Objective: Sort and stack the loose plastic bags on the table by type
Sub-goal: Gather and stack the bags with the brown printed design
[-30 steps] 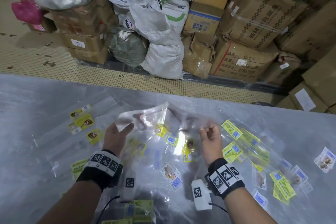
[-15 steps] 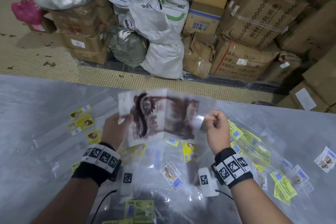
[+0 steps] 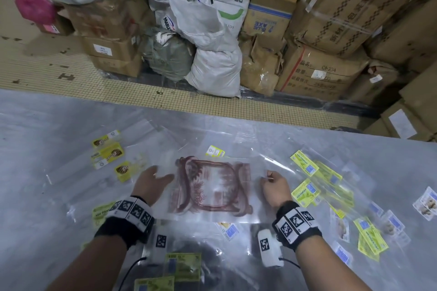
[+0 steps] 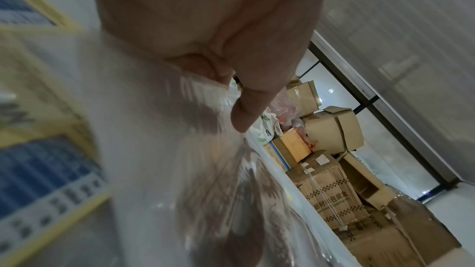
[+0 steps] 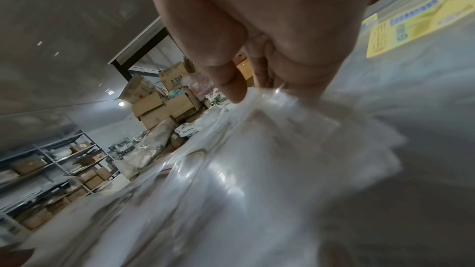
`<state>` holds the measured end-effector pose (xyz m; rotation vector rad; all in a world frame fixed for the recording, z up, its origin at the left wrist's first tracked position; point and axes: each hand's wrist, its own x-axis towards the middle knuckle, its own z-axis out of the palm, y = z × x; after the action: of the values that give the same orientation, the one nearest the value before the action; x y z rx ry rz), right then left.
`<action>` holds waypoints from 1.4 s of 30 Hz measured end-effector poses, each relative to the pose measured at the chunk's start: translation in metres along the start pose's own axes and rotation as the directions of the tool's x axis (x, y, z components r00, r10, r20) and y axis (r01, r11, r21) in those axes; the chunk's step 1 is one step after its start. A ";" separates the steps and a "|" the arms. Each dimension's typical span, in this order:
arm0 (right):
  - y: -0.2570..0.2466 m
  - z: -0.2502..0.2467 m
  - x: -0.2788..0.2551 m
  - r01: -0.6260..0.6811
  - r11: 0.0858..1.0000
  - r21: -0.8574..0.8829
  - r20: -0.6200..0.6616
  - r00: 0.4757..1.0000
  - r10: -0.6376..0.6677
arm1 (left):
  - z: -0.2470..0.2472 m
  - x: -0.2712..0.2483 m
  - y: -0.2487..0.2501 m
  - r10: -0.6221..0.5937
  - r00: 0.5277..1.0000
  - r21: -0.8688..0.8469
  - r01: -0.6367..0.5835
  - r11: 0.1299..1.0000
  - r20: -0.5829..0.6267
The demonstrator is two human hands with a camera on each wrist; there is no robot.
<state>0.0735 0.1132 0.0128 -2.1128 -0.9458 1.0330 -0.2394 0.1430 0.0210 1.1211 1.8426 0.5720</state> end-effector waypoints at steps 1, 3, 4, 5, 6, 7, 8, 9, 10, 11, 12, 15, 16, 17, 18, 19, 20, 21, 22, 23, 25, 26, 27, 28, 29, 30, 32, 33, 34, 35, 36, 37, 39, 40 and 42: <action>0.000 0.000 0.000 0.016 1.000 -0.004 -0.005 1.000 -0.016 | 0.000 -0.001 0.002 0.003 1.000 -0.013 -0.003 1.000 -0.014; 0.000 -0.001 -0.004 0.039 0.999 -0.007 -0.003 0.999 -0.039 | 0.000 -0.004 0.005 0.005 1.000 -0.005 -0.005 1.000 -0.020; 0.001 -0.002 -0.006 0.046 0.999 -0.003 0.008 0.999 -0.046 | 0.000 -0.004 0.004 0.004 1.000 0.013 -0.004 1.000 -0.022; 0.003 -0.002 -0.007 0.052 0.999 0.006 0.018 0.999 -0.052 | 0.000 -0.006 0.004 0.015 1.000 0.032 -0.014 0.999 -0.022; 0.004 -0.001 -0.008 0.053 0.998 0.018 0.027 0.998 -0.053 | 0.001 -0.006 0.002 0.017 1.000 0.028 -0.016 0.999 -0.013; 0.005 -0.001 -0.009 0.051 0.998 0.031 0.030 0.998 -0.052 | 0.000 -0.007 0.002 0.025 1.000 0.018 -0.025 1.000 0.000; 0.006 -0.001 -0.010 0.047 0.998 0.043 0.026 0.999 -0.048 | 0.000 -0.006 0.000 0.022 1.000 0.009 -0.022 1.000 0.011; 0.007 -0.001 -0.010 0.047 0.997 0.059 0.020 0.999 -0.049 | 0.000 -0.006 -0.001 0.009 1.000 0.008 -0.009 1.000 0.021; 0.008 0.000 -0.009 0.046 0.996 0.075 0.021 0.999 -0.048 | 0.000 -0.005 -0.003 -0.005 1.000 -0.001 0.005 1.000 0.027; 0.010 0.000 -0.009 0.041 0.995 0.089 0.024 0.999 -0.044 | 0.000 -0.004 -0.004 -0.021 0.999 -0.014 0.021 1.000 0.034; 0.010 0.000 -0.008 0.034 0.994 0.100 0.031 0.999 -0.037 | 0.001 -0.001 -0.006 -0.040 0.998 -0.024 0.041 0.999 0.039; 0.009 0.000 -0.008 0.014 0.990 0.137 0.037 0.999 -0.019 | 0.001 0.000 -0.007 -0.039 0.998 -0.055 0.041 0.998 0.041; 0.008 -0.001 -0.009 0.011 0.988 0.154 0.037 0.999 -0.016 | 0.000 -0.001 -0.006 -0.032 0.999 -0.059 0.035 0.998 0.040; 0.006 -0.002 -0.010 0.006 0.985 0.175 0.039 0.999 -0.013 | -0.001 -0.006 -0.002 -0.015 0.999 -0.055 0.018 0.998 0.046; 0.005 -0.002 -0.011 0.003 0.981 0.194 0.038 0.999 -0.010 | -0.001 -0.006 -0.003 0.002 0.999 -0.040 0.000 0.999 0.048; 0.005 -0.003 -0.012 0.000 0.978 0.210 0.036 0.999 -0.007 | -0.001 -0.006 -0.004 0.018 0.999 -0.015 -0.017 1.000 0.044; 0.006 -0.003 -0.012 -0.008 0.974 0.228 0.037 0.999 0.000 | -0.001 -0.007 -0.005 0.028 0.999 -0.001 -0.028 1.000 0.035; 0.008 -0.002 -0.011 -0.022 0.966 0.258 0.037 0.999 0.013 | -0.002 -0.008 -0.004 0.032 0.999 -0.004 -0.032 0.999 0.035; 0.009 -0.002 -0.011 -0.040 0.955 0.294 0.041 0.999 0.029 | -0.003 -0.009 -0.004 0.036 0.999 -0.020 -0.035 0.999 0.037; 0.011 -0.001 -0.010 -0.057 0.948 0.314 0.042 0.998 0.046 | -0.004 -0.009 -0.004 0.032 0.999 -0.035 -0.031 0.999 0.041; 0.011 -0.004 -0.010 -0.082 0.943 0.322 0.057 0.996 0.067 | -0.005 -0.009 -0.004 0.015 0.998 -0.087 -0.010 0.996 0.053; 0.009 -0.006 -0.011 -0.088 0.940 0.329 0.069 0.995 0.069 | -0.006 -0.009 -0.005 0.013 0.998 -0.120 -0.006 0.993 0.060; 0.008 -0.009 -0.012 -0.098 0.935 0.340 0.082 0.994 0.075 | -0.007 -0.008 -0.007 0.000 0.997 -0.150 0.010 0.989 0.073; 0.006 -0.011 -0.013 -0.109 0.930 0.352 0.092 0.992 0.082 | -0.008 -0.008 -0.008 -0.013 0.996 -0.182 0.028 0.983 0.083; 0.005 -0.012 -0.013 -0.118 0.924 0.364 0.094 0.991 0.090 | -0.008 -0.006 -0.010 -0.029 0.994 -0.203 0.049 0.978 0.102; 0.005 -0.012 -0.012 -0.123 0.921 0.369 0.096 0.991 0.094 | -0.009 -0.005 -0.012 -0.044 0.993 -0.222 0.067 0.973 0.105; 0.006 -0.011 -0.011 -0.130 0.915 0.381 0.095 0.990 0.101 | -0.009 -0.007 -0.012 -0.039 0.991 -0.251 0.071 0.965 0.130; 0.007 -0.009 -0.010 -0.134 0.911 0.390 0.095 0.990 0.105 | -0.009 -0.004 -0.015 -0.028 0.990 -0.261 0.064 0.963 0.136; 0.009 -0.008 -0.008 -0.140 0.907 0.397 0.099 0.989 0.110 | -0.008 -0.003 -0.016 -0.022 0.990 -0.264 0.058 0.963 0.136; 0.010 -0.007 -0.007 -0.148 0.903 0.403 0.108 0.988 0.113 | -0.008 -0.005 -0.014 -0.012 0.988 -0.265 0.054 0.963 0.157; 0.011 -0.007 -0.007 -0.150 0.903 0.403 0.116 0.987 0.112 | -0.007 -0.003 -0.014 -0.010 0.987 -0.270 0.054 0.961 0.163; 0.011 -0.007 -0.006 -0.143 0.907 0.396 0.120 0.987 0.103 | -0.007 -0.005 -0.011 -0.007 0.988 -0.259 0.047 0.965 0.154; 0.011 -0.007 -0.007 -0.125 0.927 0.353 0.133 0.988 0.083 | -0.005 -0.005 -0.011 0.009 0.989 -0.199 0.020 0.980 0.148; 0.010 -0.008 -0.009 -0.118 0.937 0.328 0.144 0.987 0.074 | -0.004 -0.005 -0.011 0.033 0.989 -0.138 -0.013 0.990 0.143; 0.008 -0.010 -0.014 -0.098 0.952 0.289 0.166 0.985 0.051 | -0.005 -0.007 -0.010 0.093 0.986 -0.025 -0.090 0.996 0.141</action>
<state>0.0786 0.0955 0.0179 -1.8507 -0.7334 1.3076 -0.2473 0.1323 0.0189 1.2075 1.6670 0.5464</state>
